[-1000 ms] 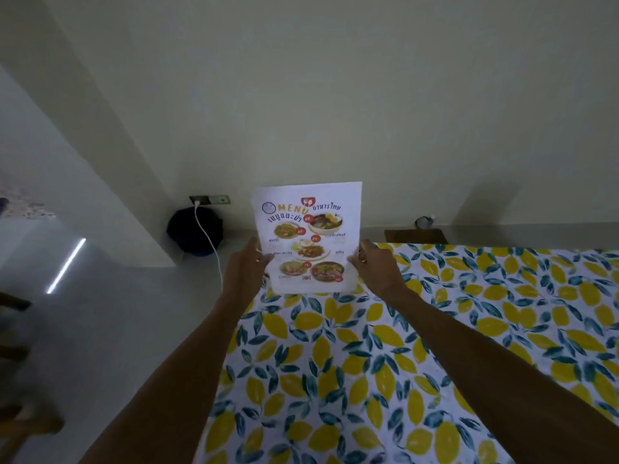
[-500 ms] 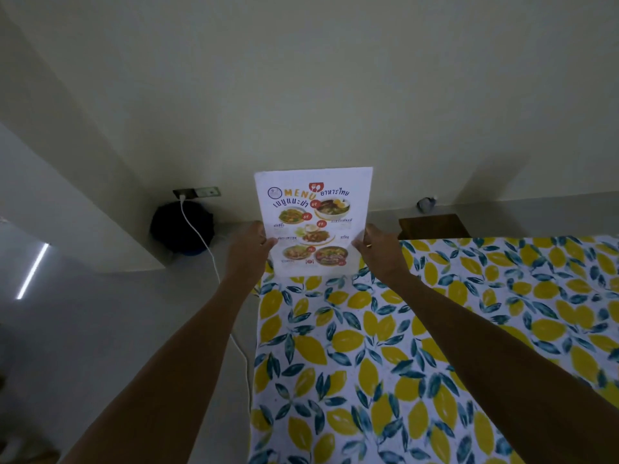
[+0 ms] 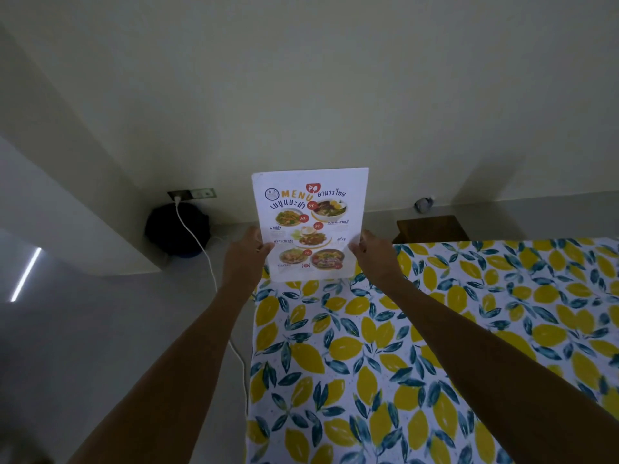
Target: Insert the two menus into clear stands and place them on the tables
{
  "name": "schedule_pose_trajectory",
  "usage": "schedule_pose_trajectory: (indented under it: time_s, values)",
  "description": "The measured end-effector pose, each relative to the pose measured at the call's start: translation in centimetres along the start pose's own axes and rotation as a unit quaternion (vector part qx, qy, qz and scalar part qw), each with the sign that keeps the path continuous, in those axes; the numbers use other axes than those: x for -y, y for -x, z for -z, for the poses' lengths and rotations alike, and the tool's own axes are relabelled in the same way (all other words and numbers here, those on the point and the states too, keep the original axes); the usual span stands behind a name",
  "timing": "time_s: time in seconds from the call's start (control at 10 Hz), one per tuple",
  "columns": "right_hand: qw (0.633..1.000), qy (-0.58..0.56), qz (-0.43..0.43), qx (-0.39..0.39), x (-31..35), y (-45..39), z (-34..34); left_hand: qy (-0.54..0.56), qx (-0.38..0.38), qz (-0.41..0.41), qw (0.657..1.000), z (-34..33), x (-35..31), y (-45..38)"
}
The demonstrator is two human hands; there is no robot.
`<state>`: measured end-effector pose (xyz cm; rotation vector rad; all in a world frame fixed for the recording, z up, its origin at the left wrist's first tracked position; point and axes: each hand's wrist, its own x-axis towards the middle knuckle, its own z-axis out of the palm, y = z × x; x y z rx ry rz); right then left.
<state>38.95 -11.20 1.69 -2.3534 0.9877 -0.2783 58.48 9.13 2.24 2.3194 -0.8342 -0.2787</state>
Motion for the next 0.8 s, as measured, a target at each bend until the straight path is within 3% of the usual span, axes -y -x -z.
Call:
schedule_pose_trajectory:
  time_s: [0.5, 0.8]
  values:
    - [1.0, 0.0, -0.015, 0.024, 0.3, 0.4, 0.8, 0.011, 0.004, 0.05, 0.999, -0.6, -1.4, 1.1]
    - [1.0, -0.025, -0.014, 0.01, -0.3, 1.9, 3.4, -0.05, 0.02, 0.085, 0.995, -0.8, -2.3, 2.0]
